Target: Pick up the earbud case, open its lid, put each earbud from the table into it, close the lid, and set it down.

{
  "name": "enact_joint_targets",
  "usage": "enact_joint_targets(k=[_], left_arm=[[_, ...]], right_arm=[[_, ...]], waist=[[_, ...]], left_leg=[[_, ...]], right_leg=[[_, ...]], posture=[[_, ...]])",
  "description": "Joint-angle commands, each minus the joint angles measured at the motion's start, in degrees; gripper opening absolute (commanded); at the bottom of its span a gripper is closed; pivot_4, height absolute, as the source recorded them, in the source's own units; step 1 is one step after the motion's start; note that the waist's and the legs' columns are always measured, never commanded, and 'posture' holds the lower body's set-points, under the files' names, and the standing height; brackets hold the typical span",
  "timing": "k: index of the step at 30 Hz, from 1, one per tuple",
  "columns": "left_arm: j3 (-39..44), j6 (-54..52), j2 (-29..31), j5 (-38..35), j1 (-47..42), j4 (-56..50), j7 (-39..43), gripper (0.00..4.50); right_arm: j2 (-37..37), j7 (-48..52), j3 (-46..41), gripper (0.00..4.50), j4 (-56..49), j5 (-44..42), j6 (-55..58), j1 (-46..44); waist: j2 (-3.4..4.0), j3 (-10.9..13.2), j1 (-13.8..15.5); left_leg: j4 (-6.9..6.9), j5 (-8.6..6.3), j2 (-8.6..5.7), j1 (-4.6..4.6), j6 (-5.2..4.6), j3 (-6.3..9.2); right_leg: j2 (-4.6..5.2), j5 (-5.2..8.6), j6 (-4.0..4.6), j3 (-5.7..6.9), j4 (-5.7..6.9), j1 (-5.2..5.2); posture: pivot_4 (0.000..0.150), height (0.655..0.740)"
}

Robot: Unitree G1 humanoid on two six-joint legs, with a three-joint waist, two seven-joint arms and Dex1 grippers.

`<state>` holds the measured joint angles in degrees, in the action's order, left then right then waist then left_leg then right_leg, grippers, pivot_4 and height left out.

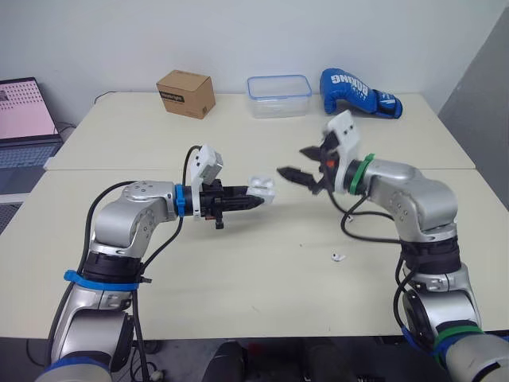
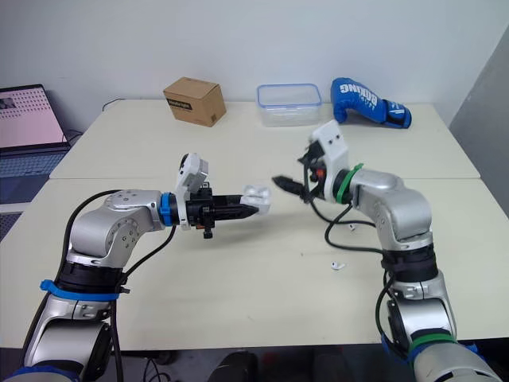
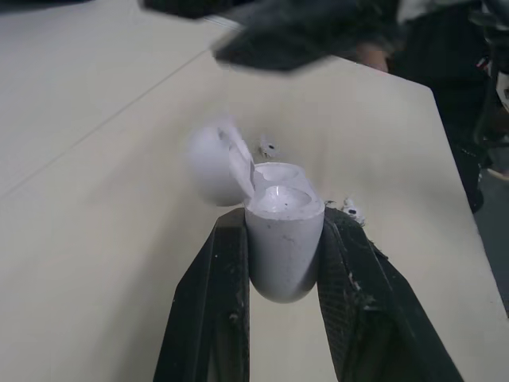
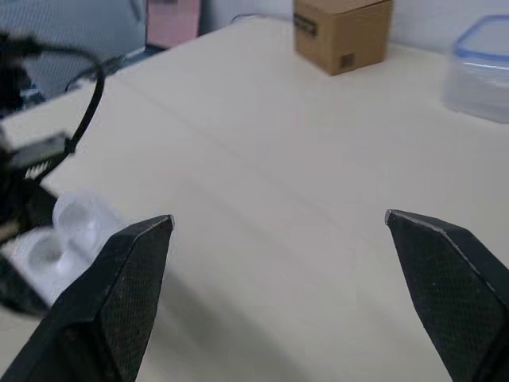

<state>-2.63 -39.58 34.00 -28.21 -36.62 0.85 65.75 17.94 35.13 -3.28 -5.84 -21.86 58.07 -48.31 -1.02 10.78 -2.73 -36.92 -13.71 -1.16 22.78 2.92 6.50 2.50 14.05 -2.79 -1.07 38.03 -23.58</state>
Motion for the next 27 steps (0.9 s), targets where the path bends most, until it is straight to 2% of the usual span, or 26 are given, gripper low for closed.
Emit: enact_joint_targets(k=[1,5,8,12,16,20,27], left_arm=[[1.33,2.95,-1.13,-0.14,-0.58,-0.63,-1.64,0.76],[2.57,11.14,-4.09,3.2,-0.16,1.12,-6.59,0.76],[4.38,21.5,-9.1,7.95,0.66,2.0,-16.45,0.76],[4.38,27.67,-14.19,11.15,4.9,-1.52,-24.12,0.76],[4.28,28.47,-16.54,11.99,7.11,-3.25,-27.8,0.76],[3.69,28.69,-16.67,11.99,7.83,-3.46,-28.07,0.76],[3.0,28.76,-16.48,11.9,7.68,-3.61,-28.16,0.76]], right_arm=[[0.44,-1.11,-2.49,4.47,-1.53,-3.24,2.89,-1.01],[6.64,3.04,-0.19,4.47,-3.5,-3.95,2.93,2.12],[17.26,11.8,3.59,4.47,-7.85,-3.9,-0.93,9.32],[30.53,21.78,8.09,4.47,-10.38,0.7,-13.39,20.16],[38.28,29.76,12.24,4.47,-11.33,4.35,-24.01,27.53],[38.88,32.92,16.48,4.47,-9.1,8.5,-31.51,28.21],[34.04,36.88,24.74,4.47,-0.43,16.43,-37.41,19.56]], waist=[[0.0,0.0,0.03],[0.0,0.0,0.61],[0.0,0.0,1.32],[-0.01,0.0,1.21],[-0.02,0.01,0.86],[-0.02,0.01,0.7],[-0.03,0.01,0.95]], left_leg=[[0.0,0.0,0.0,-0.01,0.0,0.0],[-0.02,0.0,-0.03,0.0,0.0,-0.04],[-0.02,-0.01,-0.1,0.04,-0.01,-0.04],[-0.02,-0.01,-0.27,0.06,-0.02,-0.18],[-0.06,-0.01,-0.25,0.0,-0.02,-0.28],[-0.06,-0.01,-0.08,-0.35,-0.01,-0.32],[-0.05,0.0,-0.13,-0.34,0.01,-0.26]], right_leg=[[0.0,0.0,0.0,0.0,0.0,0.0],[0.03,0.0,0.0,-0.03,-0.01,0.01],[0.13,0.0,-0.01,0.01,-0.08,0.02],[0.37,0.03,-0.11,-0.03,-0.19,0.06],[0.41,0.03,-0.15,-0.03,-0.18,0.08],[0.21,0.2,-0.44,-0.08,-0.15,0.33],[0.22,0.16,-0.37,-0.1,-0.2,0.39]], posture=[[0.15,0.74],[0.15,0.74],[0.15,0.74],[0.15,0.74],[0.15,0.74],[0.15,0.74],[0.15,0.74]])
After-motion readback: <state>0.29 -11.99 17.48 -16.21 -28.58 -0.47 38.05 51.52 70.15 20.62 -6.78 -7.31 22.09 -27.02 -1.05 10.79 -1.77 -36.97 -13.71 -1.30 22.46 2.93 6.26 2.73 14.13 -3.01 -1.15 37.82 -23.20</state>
